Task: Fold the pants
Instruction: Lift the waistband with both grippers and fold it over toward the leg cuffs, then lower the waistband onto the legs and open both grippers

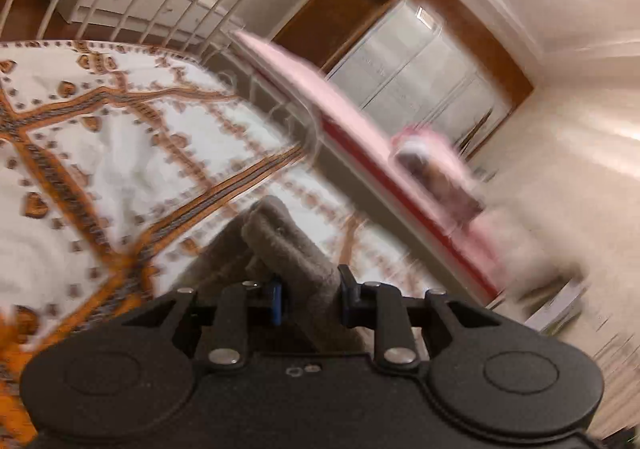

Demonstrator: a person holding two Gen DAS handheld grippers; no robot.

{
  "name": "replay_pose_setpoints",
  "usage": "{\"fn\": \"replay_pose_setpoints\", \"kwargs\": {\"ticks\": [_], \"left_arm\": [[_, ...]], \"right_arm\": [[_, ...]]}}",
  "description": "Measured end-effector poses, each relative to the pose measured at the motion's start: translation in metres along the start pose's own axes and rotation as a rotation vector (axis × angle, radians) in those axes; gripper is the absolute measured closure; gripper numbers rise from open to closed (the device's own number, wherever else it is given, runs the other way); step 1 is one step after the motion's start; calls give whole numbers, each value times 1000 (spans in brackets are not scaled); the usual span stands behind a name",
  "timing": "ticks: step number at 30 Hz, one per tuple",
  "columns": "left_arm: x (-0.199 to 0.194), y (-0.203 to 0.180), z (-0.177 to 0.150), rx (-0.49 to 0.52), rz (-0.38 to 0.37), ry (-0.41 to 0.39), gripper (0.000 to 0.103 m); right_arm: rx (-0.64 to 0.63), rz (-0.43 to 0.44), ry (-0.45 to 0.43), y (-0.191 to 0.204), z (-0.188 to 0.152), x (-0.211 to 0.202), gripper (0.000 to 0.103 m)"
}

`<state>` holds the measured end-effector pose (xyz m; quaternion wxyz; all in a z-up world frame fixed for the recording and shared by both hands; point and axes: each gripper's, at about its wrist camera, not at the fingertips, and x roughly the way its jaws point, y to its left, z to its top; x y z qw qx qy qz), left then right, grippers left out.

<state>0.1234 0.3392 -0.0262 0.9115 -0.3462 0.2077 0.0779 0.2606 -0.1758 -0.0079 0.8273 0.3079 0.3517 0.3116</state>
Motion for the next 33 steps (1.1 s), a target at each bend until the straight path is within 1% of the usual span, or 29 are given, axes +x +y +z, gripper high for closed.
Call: {"fn": "replay_pose_setpoints", "kwargs": {"ticks": [1,2,3,4,5,7,9,12,13,16,17,18,19,20,21,22,23,25,26,28,31,32,33], "left_arm": [[10,3,-5,39,80,78,87],[22,11,-12,37,135,165,87],[31,17,-17,21,169,221,88],[32,20,-19,13,168,225,87],[30,19,-16,11,158,207,88],[27,14,-18,27,169,203,87],[28,11,-19,44,179,201,88],[27,2,-18,89,180,165,88],[26,-2,-15,114,161,140,88],[13,-19,-4,178,70,-1,88],[6,-25,-2,199,43,-60,88],[4,-27,-2,215,26,-93,87],[5,-27,-3,234,53,-88,87],[13,-20,-6,218,107,-22,87],[27,-9,-12,178,155,87,87],[38,2,-20,157,208,188,87],[41,6,-23,170,212,215,87],[35,4,-19,171,197,182,87],[35,2,-21,181,204,184,87],[37,-3,-24,211,221,189,86],[37,-4,-23,220,242,178,83],[36,-7,-23,224,251,175,81],[34,-10,-23,223,261,170,77]], "right_arm": [[-39,-38,37,-1,-9,2,97],[-78,-99,104,-5,-19,11,97],[-85,-155,188,-11,-30,25,97],[-63,-194,261,-24,-41,37,97],[-40,-181,247,-33,-47,37,97],[16,-154,221,-40,-45,31,97],[-5,-156,221,-41,-44,26,97],[-25,-159,212,-42,-43,22,97],[-43,-147,182,-39,-41,17,97],[-103,-91,51,-8,-26,4,97],[-121,-78,14,2,-22,0,97],[-131,-68,-17,6,-22,-5,97],[-136,-64,-37,6,-23,-9,97],[-145,-73,-26,1,-28,-6,97],[-142,-103,34,-6,-34,3,97],[-129,-171,148,-17,-43,22,97],[-122,-216,222,-25,-55,34,97],[-98,-188,175,-31,-61,30,97],[-81,-184,175,-31,-58,28,97],[-108,-189,183,-33,-60,27,97],[-95,-189,187,-40,-60,19,97],[-84,-189,190,-34,-56,22,96],[-75,-190,194,-30,-54,22,89]]}}
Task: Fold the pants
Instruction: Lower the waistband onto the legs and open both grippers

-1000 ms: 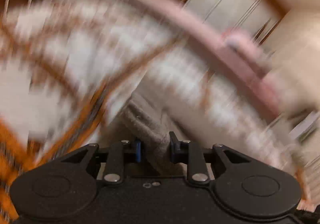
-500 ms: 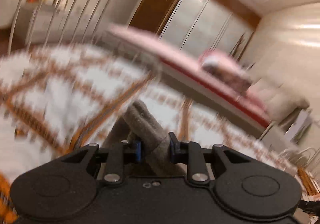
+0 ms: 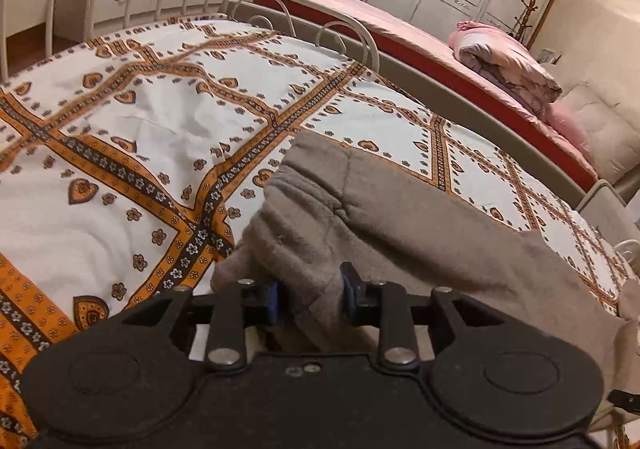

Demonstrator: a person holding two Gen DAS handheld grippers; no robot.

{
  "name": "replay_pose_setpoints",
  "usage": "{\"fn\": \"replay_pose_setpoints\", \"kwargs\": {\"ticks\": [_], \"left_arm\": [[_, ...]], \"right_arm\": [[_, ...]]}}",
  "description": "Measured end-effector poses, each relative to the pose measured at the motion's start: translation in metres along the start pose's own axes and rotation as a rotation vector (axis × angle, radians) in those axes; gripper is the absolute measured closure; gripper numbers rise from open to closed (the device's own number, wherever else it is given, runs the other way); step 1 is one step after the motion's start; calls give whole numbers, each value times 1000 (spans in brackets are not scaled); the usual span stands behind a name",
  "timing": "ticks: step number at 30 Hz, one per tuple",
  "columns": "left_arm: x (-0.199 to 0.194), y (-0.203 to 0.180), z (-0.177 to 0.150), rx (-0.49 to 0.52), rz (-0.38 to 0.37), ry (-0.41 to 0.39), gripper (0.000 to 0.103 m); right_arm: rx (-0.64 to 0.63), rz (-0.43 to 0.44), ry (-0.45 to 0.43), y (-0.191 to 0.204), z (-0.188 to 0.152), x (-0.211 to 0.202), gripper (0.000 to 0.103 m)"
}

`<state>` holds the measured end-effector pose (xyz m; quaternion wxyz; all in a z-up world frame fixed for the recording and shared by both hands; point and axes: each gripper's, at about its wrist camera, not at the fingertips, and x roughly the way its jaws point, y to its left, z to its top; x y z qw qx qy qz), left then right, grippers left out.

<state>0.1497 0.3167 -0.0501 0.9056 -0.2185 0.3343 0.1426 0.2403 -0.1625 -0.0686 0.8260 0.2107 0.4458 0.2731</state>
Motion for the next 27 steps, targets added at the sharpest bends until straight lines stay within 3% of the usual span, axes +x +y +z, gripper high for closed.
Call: {"fn": "replay_pose_setpoints", "kwargs": {"ticks": [2,5,9,12,16,18,21,23,27], "left_arm": [[-10,-2,1,-18,21,-9,69],[-37,-10,1,-14,69,-84,66],[-56,-30,1,45,4,-186,62],[-37,-48,-1,78,-65,-116,60],[7,-56,-4,107,8,31,60],[21,-53,-10,121,8,82,60],[24,-60,-13,173,5,79,47],[24,-65,-16,221,15,81,45],[24,-63,-17,202,-2,78,43]], "right_arm": [[-7,-30,1,11,12,-8,79],[0,-29,-44,13,25,-40,76],[49,-77,-122,-15,44,-74,76],[156,-115,-181,-52,64,-82,76],[331,-112,-238,-99,83,-77,76],[396,-84,-258,-119,93,-73,76],[456,-74,-265,-141,106,-62,76],[480,-76,-255,-153,116,-54,76],[499,-74,-246,-171,125,-44,76]]}}
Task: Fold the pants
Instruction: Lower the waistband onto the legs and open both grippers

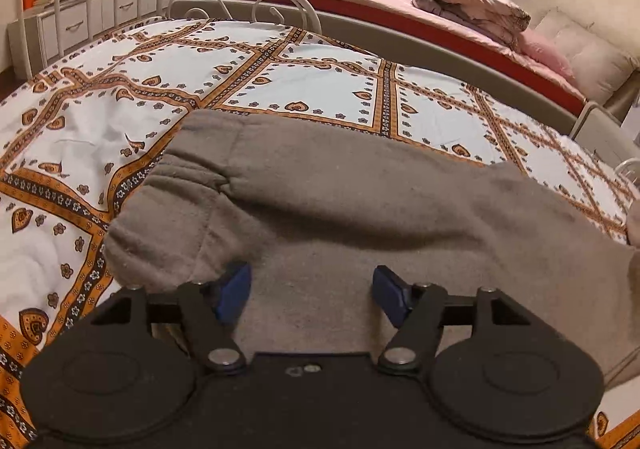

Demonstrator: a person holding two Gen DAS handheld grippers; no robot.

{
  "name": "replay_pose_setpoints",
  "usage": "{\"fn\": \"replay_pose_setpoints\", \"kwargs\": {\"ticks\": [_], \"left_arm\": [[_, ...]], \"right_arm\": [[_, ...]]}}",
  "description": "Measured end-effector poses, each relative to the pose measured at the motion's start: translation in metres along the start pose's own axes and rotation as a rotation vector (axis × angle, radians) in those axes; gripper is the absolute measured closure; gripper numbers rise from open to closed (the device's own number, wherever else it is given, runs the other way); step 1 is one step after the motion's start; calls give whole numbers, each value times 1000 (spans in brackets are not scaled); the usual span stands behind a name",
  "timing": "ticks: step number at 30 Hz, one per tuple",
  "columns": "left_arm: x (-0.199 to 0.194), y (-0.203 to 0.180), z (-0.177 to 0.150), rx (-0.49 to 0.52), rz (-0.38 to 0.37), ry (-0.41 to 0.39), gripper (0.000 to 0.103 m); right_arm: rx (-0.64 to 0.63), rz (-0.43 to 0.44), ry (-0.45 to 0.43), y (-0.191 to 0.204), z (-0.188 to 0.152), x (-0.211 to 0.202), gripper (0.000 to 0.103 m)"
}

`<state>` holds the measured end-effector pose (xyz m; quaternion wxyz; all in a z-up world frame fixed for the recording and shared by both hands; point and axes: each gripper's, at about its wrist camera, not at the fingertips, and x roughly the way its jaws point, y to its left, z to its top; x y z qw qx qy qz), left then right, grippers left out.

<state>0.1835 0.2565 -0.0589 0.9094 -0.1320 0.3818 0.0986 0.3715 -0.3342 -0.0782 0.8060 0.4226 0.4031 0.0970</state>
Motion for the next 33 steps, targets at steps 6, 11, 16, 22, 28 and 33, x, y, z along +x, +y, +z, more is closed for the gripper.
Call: {"fn": "replay_pose_setpoints", "kwargs": {"ticks": [6,11,16,22,28,33], "left_arm": [[-1,-2,0,5,-5,-3,43],[-2,-6,-3,54,9,4,43],[-2,-6,-3,67,9,8,43],[0,-13,-3,76,31,14,40],[-2,-11,-5,96,17,14,39],[0,-15,-5,105,26,16,38]], "right_arm": [[-110,-2,-63,19,-2,-25,99],[-223,7,-112,47,-25,-93,99],[-200,-100,-80,24,-60,-142,99],[-31,-199,62,-29,-57,-128,96],[111,-152,-178,-48,-48,-178,26],[193,-168,-187,-71,-33,-170,43]]}}
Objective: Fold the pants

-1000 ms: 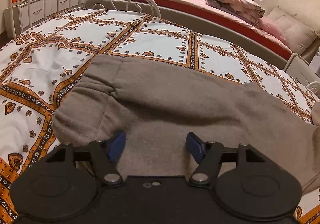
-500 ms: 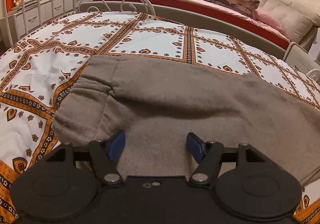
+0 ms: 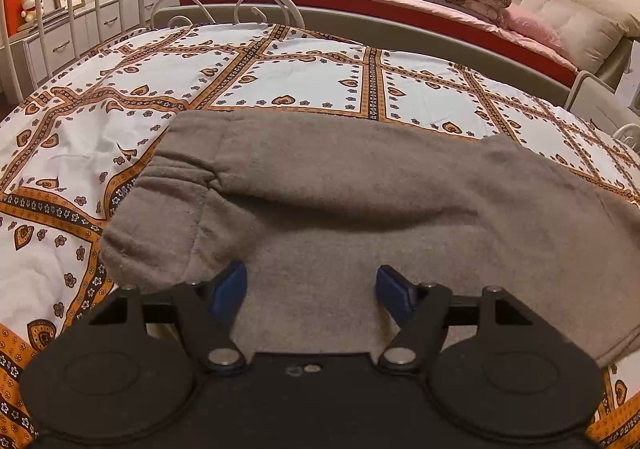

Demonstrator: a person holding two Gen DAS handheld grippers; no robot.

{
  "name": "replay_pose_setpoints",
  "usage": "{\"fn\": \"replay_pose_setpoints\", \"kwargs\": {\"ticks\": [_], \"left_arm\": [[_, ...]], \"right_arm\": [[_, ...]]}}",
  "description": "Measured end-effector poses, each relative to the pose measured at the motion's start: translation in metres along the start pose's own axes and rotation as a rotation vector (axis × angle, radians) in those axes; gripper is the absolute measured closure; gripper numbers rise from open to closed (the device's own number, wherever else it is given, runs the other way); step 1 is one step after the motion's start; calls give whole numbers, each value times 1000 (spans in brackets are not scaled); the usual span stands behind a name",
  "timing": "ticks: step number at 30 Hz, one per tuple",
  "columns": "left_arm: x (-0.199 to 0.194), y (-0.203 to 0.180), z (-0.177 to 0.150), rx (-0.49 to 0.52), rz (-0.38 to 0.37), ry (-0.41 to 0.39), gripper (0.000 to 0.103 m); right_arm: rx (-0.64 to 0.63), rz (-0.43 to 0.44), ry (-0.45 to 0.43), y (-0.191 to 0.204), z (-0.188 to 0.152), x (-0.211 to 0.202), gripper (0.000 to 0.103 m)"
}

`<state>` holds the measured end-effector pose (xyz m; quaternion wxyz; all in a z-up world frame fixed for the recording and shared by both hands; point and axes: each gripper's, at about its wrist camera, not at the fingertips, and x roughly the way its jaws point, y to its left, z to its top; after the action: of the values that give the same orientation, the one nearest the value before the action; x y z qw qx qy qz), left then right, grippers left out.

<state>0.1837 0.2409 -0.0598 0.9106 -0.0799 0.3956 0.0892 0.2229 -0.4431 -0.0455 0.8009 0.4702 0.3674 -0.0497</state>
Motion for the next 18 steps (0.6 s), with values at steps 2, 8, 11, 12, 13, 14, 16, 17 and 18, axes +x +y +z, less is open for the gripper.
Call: {"fn": "replay_pose_setpoints", "kwargs": {"ticks": [2,8,11,12,13,14,16,17,18], "left_arm": [[0,-1,0,0,5,1,38],[0,-1,-1,14,3,-2,38],[-1,-2,-2,20,3,-4,38],[-1,-2,-2,21,4,-4,38],[-1,-2,-2,23,4,-4,38],[-1,-2,-2,25,4,-4,38],[-1,-2,-2,29,3,-4,38],[-1,-2,-3,30,0,-4,38],[-1,-1,-3,31,-4,-5,38]], "right_arm": [[15,2,18,-5,3,9,54],[-28,-40,33,-3,12,25,90],[-116,-20,13,12,10,25,99],[-165,24,-31,24,10,17,99],[-202,111,-111,37,10,-1,99],[-204,190,-181,43,12,-19,99],[-196,270,-293,42,14,-53,99],[-188,227,-305,33,14,-61,99],[-174,162,-262,21,17,-59,99]]}}
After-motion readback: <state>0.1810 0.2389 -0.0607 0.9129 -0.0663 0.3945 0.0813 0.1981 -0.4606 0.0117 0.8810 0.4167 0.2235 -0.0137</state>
